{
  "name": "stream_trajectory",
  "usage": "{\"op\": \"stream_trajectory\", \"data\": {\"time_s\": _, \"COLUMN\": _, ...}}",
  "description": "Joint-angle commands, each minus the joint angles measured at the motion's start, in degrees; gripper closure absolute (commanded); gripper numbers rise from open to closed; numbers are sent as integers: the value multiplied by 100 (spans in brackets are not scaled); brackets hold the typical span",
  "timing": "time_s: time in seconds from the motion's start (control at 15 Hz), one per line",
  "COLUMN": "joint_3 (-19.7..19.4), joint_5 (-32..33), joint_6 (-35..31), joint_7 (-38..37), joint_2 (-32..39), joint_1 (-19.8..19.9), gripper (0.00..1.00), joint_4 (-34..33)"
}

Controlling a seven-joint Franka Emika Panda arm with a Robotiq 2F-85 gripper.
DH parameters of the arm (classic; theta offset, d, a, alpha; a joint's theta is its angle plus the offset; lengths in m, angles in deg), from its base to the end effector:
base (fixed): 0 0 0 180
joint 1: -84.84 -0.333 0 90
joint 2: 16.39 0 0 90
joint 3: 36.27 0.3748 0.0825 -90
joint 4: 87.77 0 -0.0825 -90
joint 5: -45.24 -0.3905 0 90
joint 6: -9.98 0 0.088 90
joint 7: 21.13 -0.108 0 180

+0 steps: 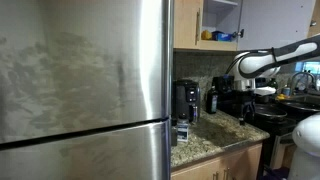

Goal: Close the open door of the upper cabinet then open the door again

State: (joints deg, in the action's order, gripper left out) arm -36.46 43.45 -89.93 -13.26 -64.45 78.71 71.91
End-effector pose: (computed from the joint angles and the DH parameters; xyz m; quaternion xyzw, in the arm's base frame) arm 0.2325 0.0270 0.4541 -0.9879 -0.1160 0.1017 0.0179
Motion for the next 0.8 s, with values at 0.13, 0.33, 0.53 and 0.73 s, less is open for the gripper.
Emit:
{"op": "stream_trajectory", "data": {"time_s": 0.13, "joint_3": -28, "joint_5": -42, "joint_6": -112, "joint_7": -128, "joint_2": 59, "joint_1": 132, "gripper": 0, "joint_4": -75}}
{"op": "stream_trajectory", "data": {"time_s": 0.33, "joint_3": -558, "joint_5": 140, "joint_6": -299, "joint_7": -197, "joint_2": -288, "joint_1": 692, "gripper": 0, "joint_4": -178}}
{"op": "stream_trajectory", "data": {"time_s": 0.53, "joint_3": -1346, "joint_5": 312, "joint_6": -45, "joint_7": 39, "joint_2": -674, "joint_1": 1388, "gripper": 0, "joint_4": -302}}
{"op": "stream_trajectory", "data": {"time_s": 0.73, "joint_3": -2261, "joint_5": 417, "joint_6": 171, "joint_7": 320, "joint_2": -953, "joint_1": 2143, "gripper": 0, "joint_4": -470}}
